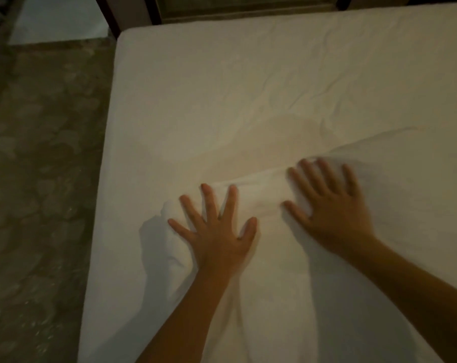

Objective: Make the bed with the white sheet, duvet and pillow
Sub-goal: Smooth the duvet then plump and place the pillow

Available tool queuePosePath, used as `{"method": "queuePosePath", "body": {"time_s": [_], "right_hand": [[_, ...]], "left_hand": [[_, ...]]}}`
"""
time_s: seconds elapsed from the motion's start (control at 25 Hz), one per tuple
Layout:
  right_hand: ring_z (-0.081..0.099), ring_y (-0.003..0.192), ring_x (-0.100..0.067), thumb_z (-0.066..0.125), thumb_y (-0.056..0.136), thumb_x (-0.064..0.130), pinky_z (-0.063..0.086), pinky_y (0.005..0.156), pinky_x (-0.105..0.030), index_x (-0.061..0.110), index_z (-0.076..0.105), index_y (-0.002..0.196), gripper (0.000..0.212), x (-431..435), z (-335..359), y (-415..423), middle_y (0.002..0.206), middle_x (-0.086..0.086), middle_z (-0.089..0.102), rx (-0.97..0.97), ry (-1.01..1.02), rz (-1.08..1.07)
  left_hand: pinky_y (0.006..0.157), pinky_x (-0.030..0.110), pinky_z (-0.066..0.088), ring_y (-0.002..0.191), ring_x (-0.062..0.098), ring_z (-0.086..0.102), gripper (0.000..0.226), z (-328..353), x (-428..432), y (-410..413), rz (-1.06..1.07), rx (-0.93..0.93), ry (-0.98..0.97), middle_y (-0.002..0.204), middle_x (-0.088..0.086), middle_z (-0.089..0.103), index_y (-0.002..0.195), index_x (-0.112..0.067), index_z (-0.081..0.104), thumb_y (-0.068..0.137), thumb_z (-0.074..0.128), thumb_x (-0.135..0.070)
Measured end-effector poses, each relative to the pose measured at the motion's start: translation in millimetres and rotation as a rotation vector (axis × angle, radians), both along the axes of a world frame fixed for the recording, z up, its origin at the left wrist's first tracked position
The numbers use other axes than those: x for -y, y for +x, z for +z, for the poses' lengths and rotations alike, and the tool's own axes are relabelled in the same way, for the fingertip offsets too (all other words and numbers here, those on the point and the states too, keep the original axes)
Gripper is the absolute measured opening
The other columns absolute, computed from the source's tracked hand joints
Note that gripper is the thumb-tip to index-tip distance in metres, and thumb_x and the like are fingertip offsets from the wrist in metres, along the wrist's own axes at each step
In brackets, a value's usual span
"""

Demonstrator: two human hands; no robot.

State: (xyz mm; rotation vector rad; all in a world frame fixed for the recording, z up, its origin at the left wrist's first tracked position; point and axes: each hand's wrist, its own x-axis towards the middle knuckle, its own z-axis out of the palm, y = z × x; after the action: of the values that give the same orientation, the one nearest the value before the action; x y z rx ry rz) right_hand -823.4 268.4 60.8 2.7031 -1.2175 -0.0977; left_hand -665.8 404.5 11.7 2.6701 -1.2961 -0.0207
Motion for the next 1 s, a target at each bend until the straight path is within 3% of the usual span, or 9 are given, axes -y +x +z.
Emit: {"method": "queuePosePath", "body": {"time_s": [0.12,0.32,0.48,0.6,0.68,0.84,0.92,1.0], "right_hand": [[0.010,0.146,-0.023,0.005,0.088,0.066,-0.004,0.111,-0.053,0.031,0.017,0.151,0.073,39,18,-32,0.159,0.001,0.015,-0.073,-0.022,-0.188],[0.027,0.141,-0.033,0.023,0.090,0.061,0.010,0.107,-0.063,0.029,0.036,0.145,0.065,36,30,-36,0.153,-0.004,0.033,-0.035,0.040,0.001],[-0.006,0.147,-0.026,0.005,0.082,0.075,-0.005,0.110,-0.058,0.045,0.000,0.148,0.073,79,15,-101,0.160,0.007,-0.004,-0.006,0.198,-0.231],[-0.013,0.146,-0.024,-0.005,0.078,0.076,-0.004,0.114,-0.057,0.042,-0.010,0.148,0.078,102,3,-121,0.159,0.007,-0.014,0.019,0.325,-0.315],[-0.009,0.146,-0.029,-0.003,0.082,0.071,-0.003,0.114,-0.058,0.036,-0.005,0.150,0.077,100,10,-115,0.160,0.003,-0.009,0.074,0.326,-0.323],[0.028,0.139,-0.040,0.032,0.084,0.061,0.011,0.107,-0.063,0.029,0.040,0.143,0.067,64,15,-98,0.151,-0.005,0.035,0.175,0.215,-0.073],[0.027,0.140,-0.037,0.032,0.082,0.068,0.010,0.107,-0.061,0.036,0.036,0.144,0.070,67,5,-111,0.153,-0.001,0.032,0.129,0.221,-0.081],[0.009,0.146,-0.032,0.018,0.081,0.077,0.004,0.111,-0.060,0.043,0.012,0.149,0.076,82,-4,-132,0.159,0.004,0.011,0.071,0.281,-0.236]], "left_hand": [[0.098,0.076,0.005,0.139,0.049,0.017,0.074,-2,1,6,0.039,0.008,0.036,0.155,0.011,0.027,0.146,-0.036,0.030,0.080,0.029,-0.069],[0.091,0.082,0.009,0.132,0.057,0.025,0.075,24,33,-54,0.067,-0.043,0.028,0.150,0.018,0.034,0.144,-0.029,0.034,0.080,0.030,-0.067],[0.092,0.081,0.005,0.136,0.055,0.020,0.078,25,70,-108,0.085,-0.077,0.114,0.154,0.014,0.027,0.145,-0.035,0.035,0.079,0.026,-0.076],[0.090,0.083,0.010,0.134,0.054,0.023,0.082,13,74,-104,0.099,-0.102,0.190,0.154,0.011,0.029,0.143,-0.037,0.038,0.080,0.012,-0.081],[0.089,0.084,0.013,0.132,0.055,0.026,0.084,15,72,-100,0.119,-0.089,0.187,0.152,0.012,0.032,0.142,-0.035,0.041,0.081,0.008,-0.081],[0.085,0.084,0.014,0.128,0.058,0.032,0.079,29,87,-136,0.100,-0.060,0.131,0.147,0.017,0.039,0.139,-0.032,0.046,0.084,0.013,-0.076],[0.092,0.081,0.007,0.135,0.054,0.022,0.079,25,86,-143,0.083,-0.026,0.139,0.154,0.012,0.028,0.144,-0.038,0.034,0.079,0.018,-0.080],[0.093,0.080,0.004,0.138,0.052,0.016,0.083,14,76,-128,0.106,-0.013,0.164,0.157,0.009,0.021,0.146,-0.040,0.027,0.077,0.014,-0.084]]}}
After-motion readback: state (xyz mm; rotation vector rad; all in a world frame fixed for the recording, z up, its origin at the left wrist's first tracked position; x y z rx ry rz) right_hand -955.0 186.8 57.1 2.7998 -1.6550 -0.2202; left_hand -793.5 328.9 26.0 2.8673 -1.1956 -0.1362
